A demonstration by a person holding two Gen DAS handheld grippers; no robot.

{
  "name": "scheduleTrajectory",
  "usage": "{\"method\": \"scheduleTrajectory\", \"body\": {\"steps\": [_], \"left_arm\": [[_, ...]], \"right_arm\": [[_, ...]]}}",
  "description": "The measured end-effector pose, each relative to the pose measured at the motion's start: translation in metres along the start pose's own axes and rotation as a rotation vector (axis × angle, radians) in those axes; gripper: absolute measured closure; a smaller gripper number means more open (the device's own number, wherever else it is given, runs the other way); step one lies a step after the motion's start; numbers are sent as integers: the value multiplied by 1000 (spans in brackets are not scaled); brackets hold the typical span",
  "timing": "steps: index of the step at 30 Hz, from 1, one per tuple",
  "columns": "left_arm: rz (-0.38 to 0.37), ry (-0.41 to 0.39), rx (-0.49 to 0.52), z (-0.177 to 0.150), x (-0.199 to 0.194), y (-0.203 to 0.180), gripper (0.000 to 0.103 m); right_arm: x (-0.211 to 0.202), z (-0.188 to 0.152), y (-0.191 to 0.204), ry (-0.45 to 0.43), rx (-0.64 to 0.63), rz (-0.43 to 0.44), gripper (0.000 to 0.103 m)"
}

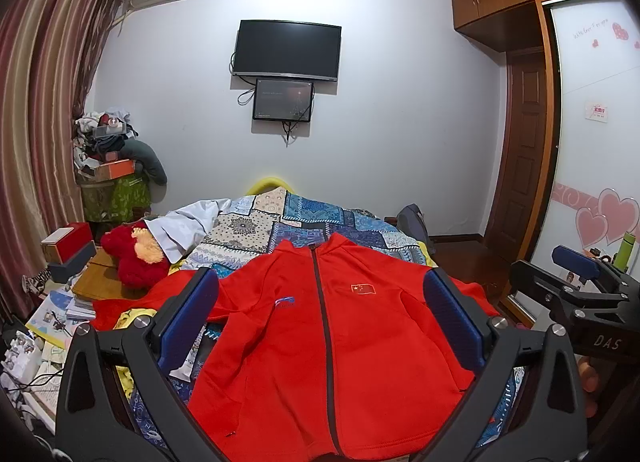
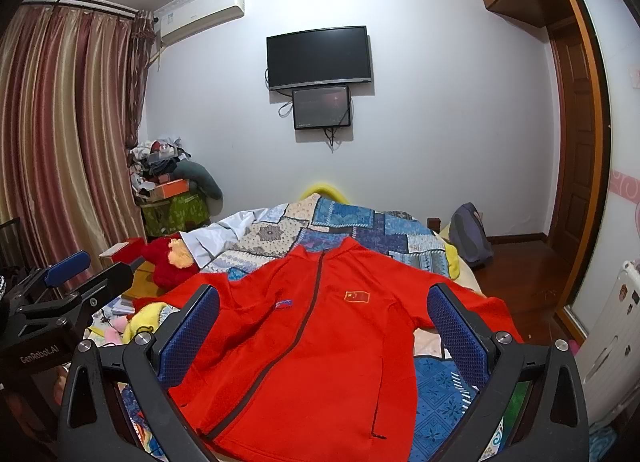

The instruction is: Fold large clothes

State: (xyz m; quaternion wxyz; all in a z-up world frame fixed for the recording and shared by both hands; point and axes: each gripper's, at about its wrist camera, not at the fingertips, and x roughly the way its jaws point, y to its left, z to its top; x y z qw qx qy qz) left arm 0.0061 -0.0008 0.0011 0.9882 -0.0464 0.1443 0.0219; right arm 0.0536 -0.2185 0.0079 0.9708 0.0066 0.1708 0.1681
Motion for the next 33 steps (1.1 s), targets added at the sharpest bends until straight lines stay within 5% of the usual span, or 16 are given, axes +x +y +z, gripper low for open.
{"method": "scheduleTrajectory", "body": {"steps": [15,26,33], "left_arm": [[60,57,19,1,53,23,0],[219,184,10,-6,163,109,0],[283,389,-125,-44,249,193,0]], "right_arm": [[51,-8,-7,55,1,-31,0],[187,0,-47,224,4,-66,0],[277,8,-56,329,-61,-32,0]]}}
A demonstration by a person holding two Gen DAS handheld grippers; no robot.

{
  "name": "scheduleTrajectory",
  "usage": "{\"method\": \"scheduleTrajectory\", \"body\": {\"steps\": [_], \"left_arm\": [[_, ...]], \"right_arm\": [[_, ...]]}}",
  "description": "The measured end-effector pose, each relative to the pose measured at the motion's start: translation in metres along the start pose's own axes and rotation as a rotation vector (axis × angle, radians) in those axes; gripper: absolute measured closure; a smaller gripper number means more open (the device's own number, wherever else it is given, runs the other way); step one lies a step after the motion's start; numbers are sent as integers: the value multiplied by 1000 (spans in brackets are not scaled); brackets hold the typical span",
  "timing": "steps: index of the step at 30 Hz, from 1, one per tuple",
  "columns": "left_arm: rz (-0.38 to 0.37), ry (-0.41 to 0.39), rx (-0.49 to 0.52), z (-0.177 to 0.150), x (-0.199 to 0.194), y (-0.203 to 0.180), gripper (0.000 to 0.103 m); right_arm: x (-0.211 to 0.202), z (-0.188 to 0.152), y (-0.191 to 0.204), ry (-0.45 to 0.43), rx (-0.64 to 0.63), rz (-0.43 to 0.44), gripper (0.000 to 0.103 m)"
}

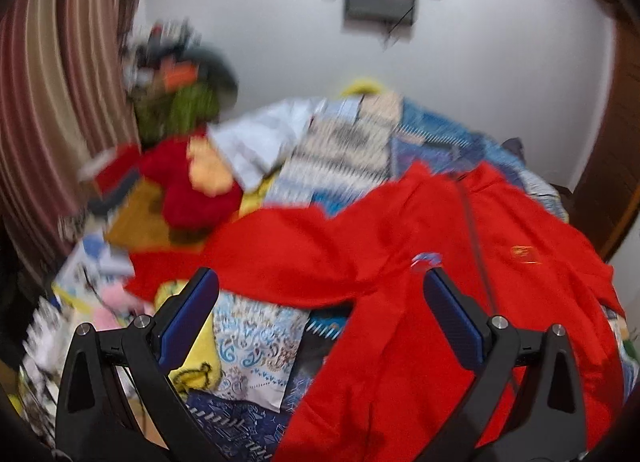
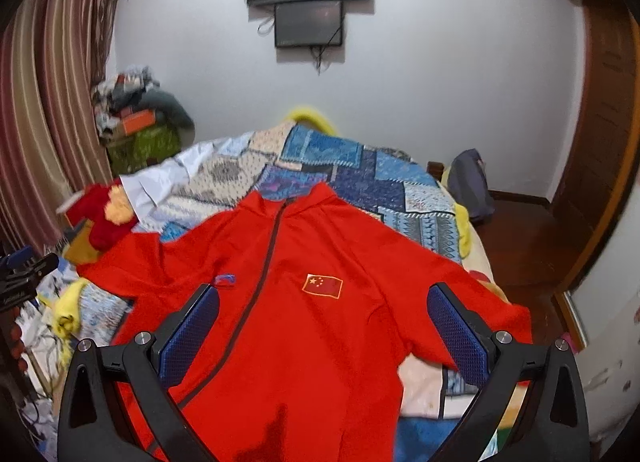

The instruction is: Fold large clothes

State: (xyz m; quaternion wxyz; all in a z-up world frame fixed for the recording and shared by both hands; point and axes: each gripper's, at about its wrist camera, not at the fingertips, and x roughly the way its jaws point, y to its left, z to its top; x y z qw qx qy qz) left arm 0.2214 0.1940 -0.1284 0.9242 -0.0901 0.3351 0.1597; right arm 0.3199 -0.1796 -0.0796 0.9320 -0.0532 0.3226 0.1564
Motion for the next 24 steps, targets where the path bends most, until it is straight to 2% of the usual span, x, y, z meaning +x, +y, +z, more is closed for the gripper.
{"method": "scheduleTrajectory", "body": {"steps": [4,9,14,19,22,24], "left_arm": [[-15,170,-98,-8,63,35,0],[-64,307,-238,-26,110,64,0],[-168,368,-407,-35,140,86,0],[-246,384,-530,-27,162,103,2],[-217,389,-544,-19,173,107,15],[-165,386,-517,-12,180,107,32]], "right_arm": [[54,12,-1,89,-29,19,0],[131,13,2,229,-51,51,0],[195,3,15,349,-39,101,0],[240,-5,38,430,-79,135,0],[255,-7,53,457,-107,168,0],[262,-7,61,468,-118,189,0]]}}
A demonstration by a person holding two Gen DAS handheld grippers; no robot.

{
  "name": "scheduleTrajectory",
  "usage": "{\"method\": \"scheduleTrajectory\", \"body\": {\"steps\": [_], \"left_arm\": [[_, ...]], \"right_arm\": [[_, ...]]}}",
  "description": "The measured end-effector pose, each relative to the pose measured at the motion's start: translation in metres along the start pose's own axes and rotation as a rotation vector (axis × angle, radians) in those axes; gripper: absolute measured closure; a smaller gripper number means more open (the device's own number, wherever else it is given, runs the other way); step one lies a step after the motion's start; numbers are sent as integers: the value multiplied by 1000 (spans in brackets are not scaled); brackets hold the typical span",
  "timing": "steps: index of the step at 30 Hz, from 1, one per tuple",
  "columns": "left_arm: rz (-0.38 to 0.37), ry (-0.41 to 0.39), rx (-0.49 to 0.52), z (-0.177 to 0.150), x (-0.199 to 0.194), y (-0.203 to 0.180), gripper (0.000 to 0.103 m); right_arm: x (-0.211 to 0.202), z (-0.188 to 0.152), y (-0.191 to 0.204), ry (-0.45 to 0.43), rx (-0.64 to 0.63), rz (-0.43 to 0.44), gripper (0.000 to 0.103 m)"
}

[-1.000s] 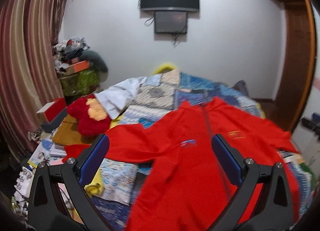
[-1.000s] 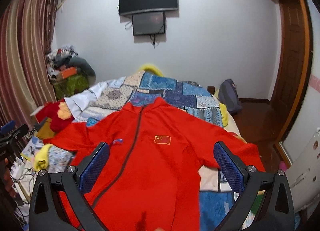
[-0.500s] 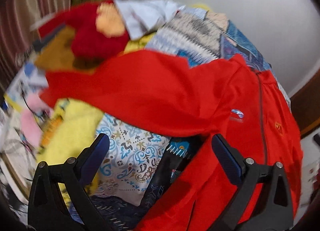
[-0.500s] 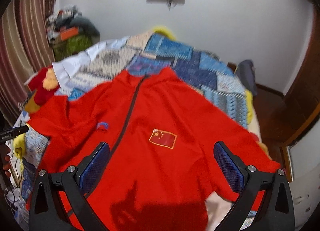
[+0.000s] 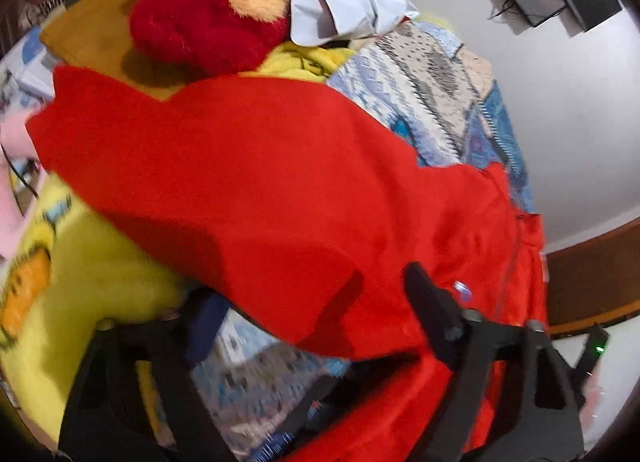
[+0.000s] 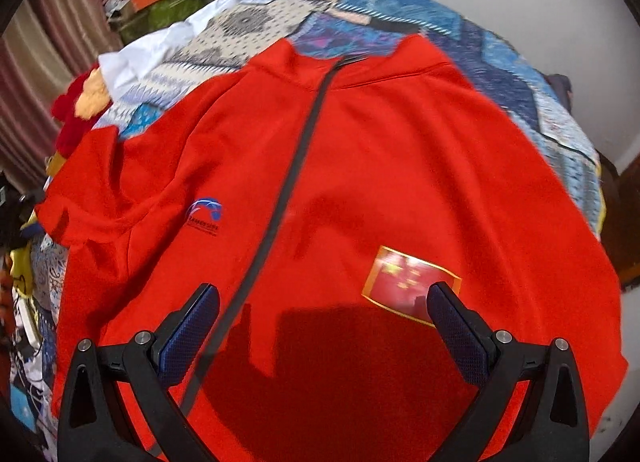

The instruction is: Fold large clothes

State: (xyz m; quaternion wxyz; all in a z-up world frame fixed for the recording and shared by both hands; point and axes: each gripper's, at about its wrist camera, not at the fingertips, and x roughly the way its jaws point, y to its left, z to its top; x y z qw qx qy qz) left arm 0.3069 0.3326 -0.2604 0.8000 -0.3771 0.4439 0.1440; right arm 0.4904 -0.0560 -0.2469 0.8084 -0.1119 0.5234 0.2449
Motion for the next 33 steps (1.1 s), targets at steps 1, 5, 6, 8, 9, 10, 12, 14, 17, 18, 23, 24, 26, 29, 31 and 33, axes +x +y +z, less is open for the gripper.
{"method": "scheduleTrajectory", "body": {"steps": [1,5,6,8,9,10,12,14,17,18,23,24,26,29,31,33], "left_arm": [[52,-18,17,4,1,-4,37],[237,-96,135,16,-1,-21,77],[276,-124,177,18,-3,-30,89],[343,-192,263,22,-11,-51,92],[350,-222,288,24,-17,-59,94],[347,-249,309,25,-22,-70,95],[322,-323,364,26,-38,-99,96],[300,-387,421,26,-51,-130,96],[233,-428,493,21,-59,-174,96],[207,-421,523,16,-57,-188,96],[208,-300,632,-18,-5,-231,95],[187,-229,639,-25,13,-230,95],[169,-89,635,-42,47,-225,94],[202,69,613,-68,89,-208,86],[197,172,578,-80,105,-191,72],[174,206,551,-88,104,-180,54]], "right_arm": [[3,0,3,5,-8,13,0],[13,3,10,31,-29,27,0],[15,4,11,41,-29,24,0],[14,4,9,49,-21,27,0],[14,4,8,49,-16,30,0],[12,3,6,46,-11,33,0],[5,2,2,35,0,32,0],[-3,1,-5,20,10,32,0],[-24,-2,-20,-13,40,27,0],[-29,-2,-24,-21,50,27,0],[-63,-11,-51,-56,104,11,0],[-69,-15,-55,-60,112,7,0],[-78,-22,-62,-64,119,-2,0],[-89,-33,-71,-60,119,-16,0],[-91,-40,-74,-50,116,-25,0],[-93,-44,-74,-38,110,-28,0]]}}
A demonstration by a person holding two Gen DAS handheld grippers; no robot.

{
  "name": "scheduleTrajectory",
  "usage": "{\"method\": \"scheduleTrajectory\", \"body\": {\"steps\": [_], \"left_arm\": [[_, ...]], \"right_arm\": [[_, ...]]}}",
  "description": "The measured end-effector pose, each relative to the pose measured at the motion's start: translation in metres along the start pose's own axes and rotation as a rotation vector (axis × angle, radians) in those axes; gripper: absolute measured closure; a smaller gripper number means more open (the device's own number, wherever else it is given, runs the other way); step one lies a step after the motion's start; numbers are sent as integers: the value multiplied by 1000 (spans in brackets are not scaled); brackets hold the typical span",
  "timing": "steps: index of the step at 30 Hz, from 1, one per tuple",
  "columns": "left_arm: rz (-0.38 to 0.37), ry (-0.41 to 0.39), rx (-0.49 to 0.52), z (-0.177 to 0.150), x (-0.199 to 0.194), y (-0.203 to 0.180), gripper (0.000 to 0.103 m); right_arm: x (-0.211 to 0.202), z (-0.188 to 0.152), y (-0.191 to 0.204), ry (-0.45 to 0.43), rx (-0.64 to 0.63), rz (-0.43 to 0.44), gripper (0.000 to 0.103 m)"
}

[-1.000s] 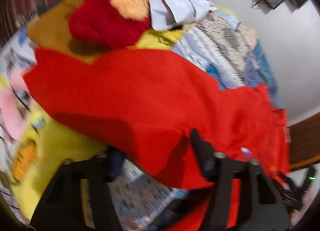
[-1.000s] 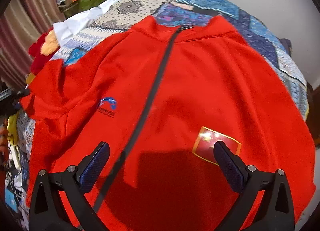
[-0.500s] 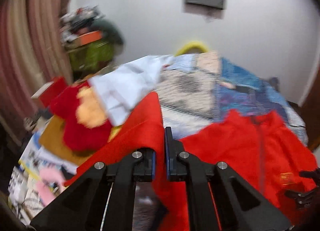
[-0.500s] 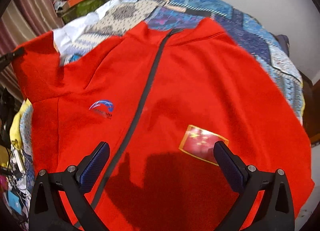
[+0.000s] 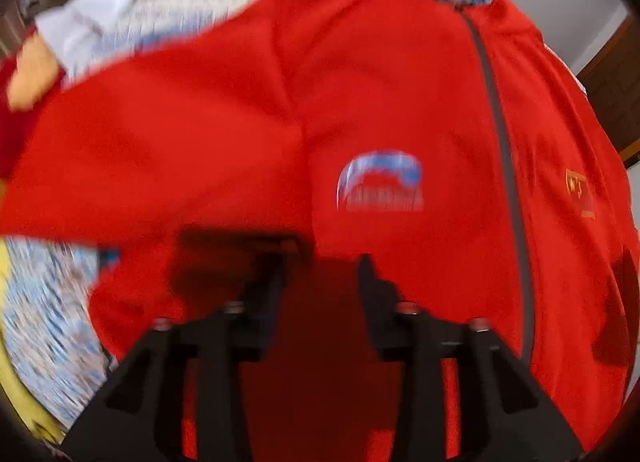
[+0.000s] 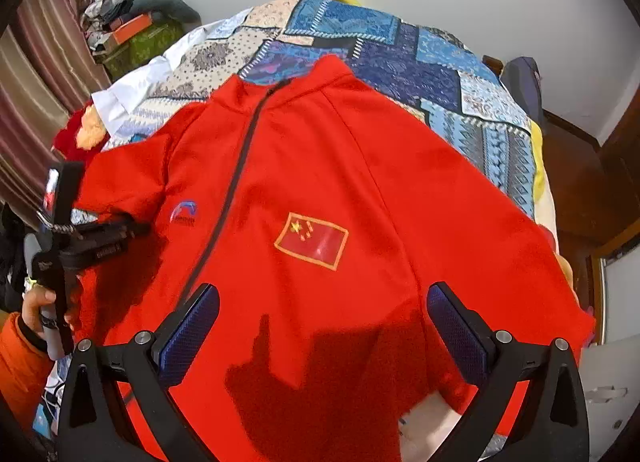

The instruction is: Fold large clothes

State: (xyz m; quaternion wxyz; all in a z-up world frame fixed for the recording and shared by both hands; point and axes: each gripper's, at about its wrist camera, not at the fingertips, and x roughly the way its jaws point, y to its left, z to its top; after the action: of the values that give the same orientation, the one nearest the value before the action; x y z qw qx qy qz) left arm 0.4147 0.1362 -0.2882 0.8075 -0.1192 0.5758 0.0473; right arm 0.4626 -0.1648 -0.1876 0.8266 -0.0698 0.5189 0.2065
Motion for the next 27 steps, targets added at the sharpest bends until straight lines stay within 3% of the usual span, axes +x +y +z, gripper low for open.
{"method": "scheduleTrajectory", "body": {"steps": [4,7,9,12,17,20,24,27], "left_arm": [[-79,-37,-40,-19,-35,25,41],[-89,-125,-73,-24,-73,49,29],[-71,-204,-125,-24,-98,75,15],[-35,-265,-234,-18,-118,123,14],[-71,-220,-423,-11,-103,196,15],[-132,-186,-505,-7,-82,221,21],[-84,-176,-580,0,-60,232,58],[-36,-197,-606,6,-56,235,76]], "right_arm": [[-1,0,3,-4,-22,-7,0],[-2,4,12,-17,-30,3,0],[0,8,20,-21,-26,22,0],[5,14,33,-25,-24,46,0],[18,20,54,-8,-36,62,0],[26,22,62,1,-49,63,0],[34,23,65,11,-47,65,0],[38,24,63,18,-36,66,0]]}}
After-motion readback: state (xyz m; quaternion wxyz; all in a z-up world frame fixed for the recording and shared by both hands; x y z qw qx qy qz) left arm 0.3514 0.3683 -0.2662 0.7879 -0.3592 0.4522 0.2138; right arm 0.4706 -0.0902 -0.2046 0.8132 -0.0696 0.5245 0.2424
